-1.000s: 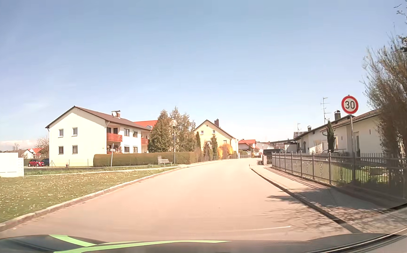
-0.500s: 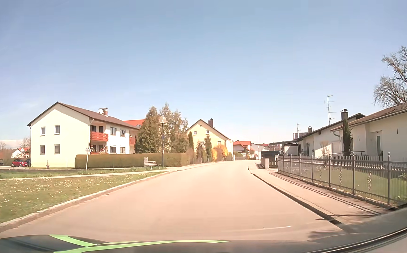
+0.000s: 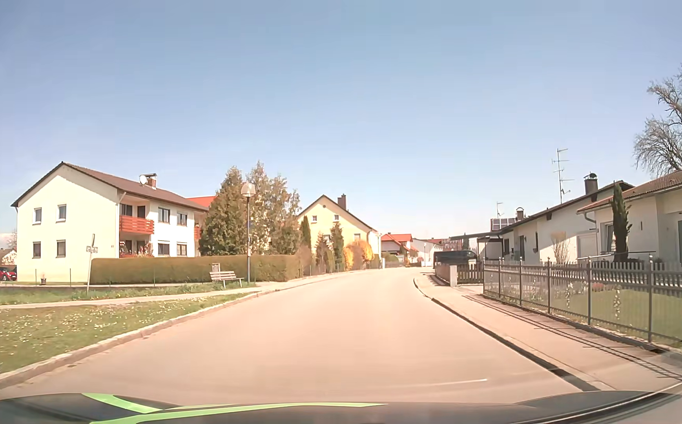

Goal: Follow the waypoints while adhering to traffic rules and regulations

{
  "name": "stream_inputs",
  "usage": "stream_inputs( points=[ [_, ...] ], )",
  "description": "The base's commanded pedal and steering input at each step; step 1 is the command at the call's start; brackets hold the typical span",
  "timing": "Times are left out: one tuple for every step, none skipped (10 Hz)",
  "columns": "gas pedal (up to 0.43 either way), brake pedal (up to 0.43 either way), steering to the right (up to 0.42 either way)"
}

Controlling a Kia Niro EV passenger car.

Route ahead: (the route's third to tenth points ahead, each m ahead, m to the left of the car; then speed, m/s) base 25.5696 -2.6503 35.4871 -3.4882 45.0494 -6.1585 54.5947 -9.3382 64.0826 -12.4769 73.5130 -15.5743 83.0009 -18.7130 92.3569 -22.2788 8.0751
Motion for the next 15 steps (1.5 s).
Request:
stream_inputs(
  points=[
    [0.130, 0.000, 0.024],
    [0.130, 0.000, 0.024],
    [0.130, 0.000, 0.024],
    [0.130, 0.000, 0.024],
    [0.130, 0.000, 0.024],
    [0.130, 0.000, 0.024],
    [0.130, 0.000, 0.024],
    [0.130, 0.000, 0.024],
    [0.130, 0.000, 0.024],
    [0.138, 0.000, 0.024],
    [0.138, 0.000, 0.024],
    [0.138, 0.000, 0.024],
    [0.138, 0.000, 0.024],
    [0.138, 0.000, 0.024],
    [0.138, 0.000, 0.023]
  ],
)
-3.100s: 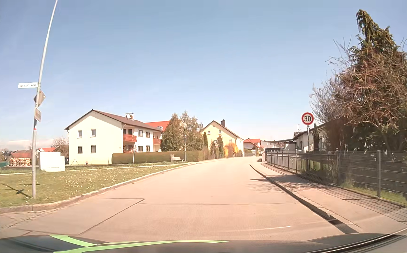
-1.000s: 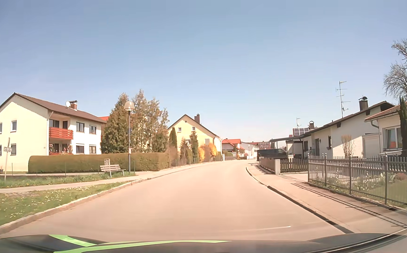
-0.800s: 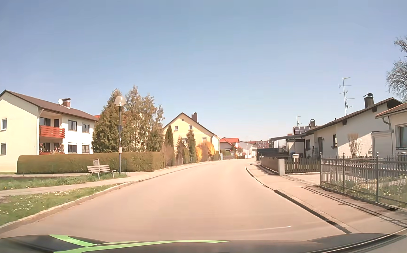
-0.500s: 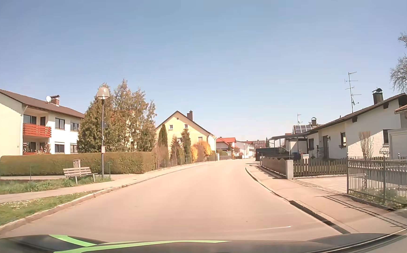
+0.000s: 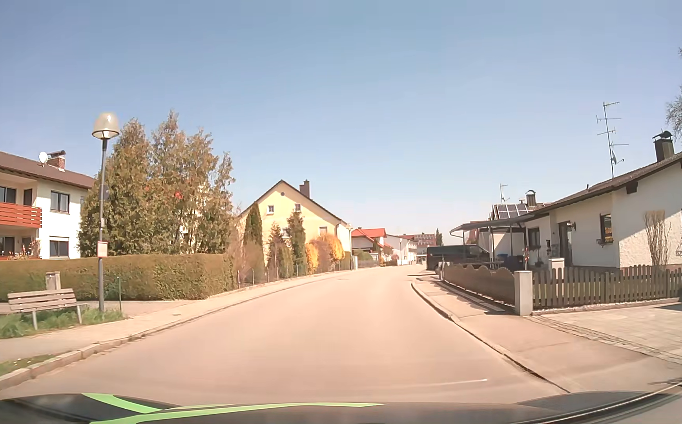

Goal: Follow the waypoints while adhering to traffic rules and regulations

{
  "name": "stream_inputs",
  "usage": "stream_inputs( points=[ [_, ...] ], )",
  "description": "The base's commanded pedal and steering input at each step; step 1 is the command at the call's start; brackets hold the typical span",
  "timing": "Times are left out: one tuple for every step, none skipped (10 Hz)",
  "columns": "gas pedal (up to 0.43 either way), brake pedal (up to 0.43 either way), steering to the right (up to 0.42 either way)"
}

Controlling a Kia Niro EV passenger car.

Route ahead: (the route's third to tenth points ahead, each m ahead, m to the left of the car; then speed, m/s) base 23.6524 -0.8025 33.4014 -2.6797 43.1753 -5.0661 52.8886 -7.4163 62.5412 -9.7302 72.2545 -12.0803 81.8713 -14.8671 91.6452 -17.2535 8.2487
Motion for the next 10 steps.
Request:
stream_inputs(
  points=[
    [0.138, 0.000, 0.023],
    [0.138, 0.000, 0.023],
    [0.138, 0.000, 0.022],
    [0.138, 0.000, 0.022],
    [0.138, 0.000, 0.022],
    [0.138, 0.000, 0.021],
    [0.138, 0.000, 0.021],
    [0.138, 0.000, 0.021],
    [0.138, 0.000, 0.021],
    [0.138, 0.000, 0.021]
  ],
)
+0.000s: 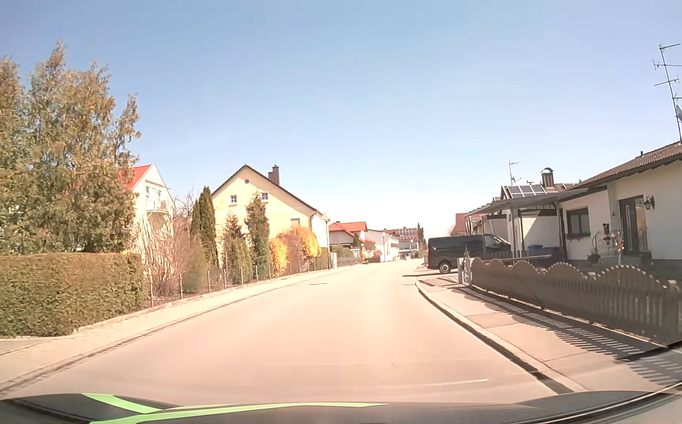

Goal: Follow the waypoints while adhering to traffic rules and regulations

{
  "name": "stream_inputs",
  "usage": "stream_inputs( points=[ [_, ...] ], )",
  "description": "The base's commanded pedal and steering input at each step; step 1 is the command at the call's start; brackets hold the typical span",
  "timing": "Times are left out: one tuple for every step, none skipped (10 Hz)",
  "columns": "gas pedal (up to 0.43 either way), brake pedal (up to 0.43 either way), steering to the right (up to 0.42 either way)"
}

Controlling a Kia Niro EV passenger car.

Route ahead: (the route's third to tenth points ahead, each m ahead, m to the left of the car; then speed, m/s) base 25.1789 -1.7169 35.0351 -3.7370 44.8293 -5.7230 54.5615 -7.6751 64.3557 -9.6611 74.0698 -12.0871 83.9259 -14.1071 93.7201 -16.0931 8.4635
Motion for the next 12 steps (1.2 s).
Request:
stream_inputs(
  points=[
    [0.138, 0.000, 0.021],
    [0.138, 0.000, 0.021],
    [0.138, 0.000, 0.021],
    [0.138, 0.000, 0.021],
    [0.138, 0.000, 0.021],
    [0.138, 0.000, 0.021],
    [0.138, 0.000, 0.021],
    [0.138, 0.000, 0.021],
    [0.138, 0.000, 0.021],
    [0.130, 0.000, 0.021],
    [0.118, 0.000, 0.021],
    [0.118, 0.000, 0.021]
  ],
)
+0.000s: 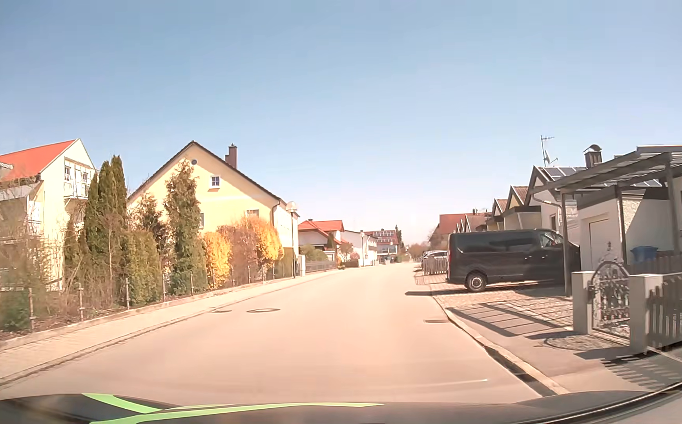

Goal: Follow the waypoints while adhering to traffic rules and regulations

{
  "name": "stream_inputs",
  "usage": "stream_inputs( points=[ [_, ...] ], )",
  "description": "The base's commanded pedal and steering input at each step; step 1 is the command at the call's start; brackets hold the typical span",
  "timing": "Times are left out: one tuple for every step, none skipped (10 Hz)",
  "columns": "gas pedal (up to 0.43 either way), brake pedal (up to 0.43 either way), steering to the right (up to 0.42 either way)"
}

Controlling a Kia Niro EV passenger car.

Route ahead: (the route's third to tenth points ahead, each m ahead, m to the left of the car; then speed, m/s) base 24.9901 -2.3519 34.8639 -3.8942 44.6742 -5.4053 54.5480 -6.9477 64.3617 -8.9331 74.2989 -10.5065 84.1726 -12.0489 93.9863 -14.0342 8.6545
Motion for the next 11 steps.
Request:
stream_inputs(
  points=[
    [0.118, 0.000, 0.021],
    [0.118, 0.000, 0.021],
    [0.118, 0.000, 0.021],
    [0.118, 0.000, 0.021],
    [0.118, 0.000, 0.021],
    [0.118, 0.000, 0.021],
    [0.118, 0.000, 0.021],
    [0.118, 0.000, 0.021],
    [0.118, 0.000, 0.021],
    [0.118, 0.000, 0.021],
    [0.118, 0.000, 0.021]
  ],
)
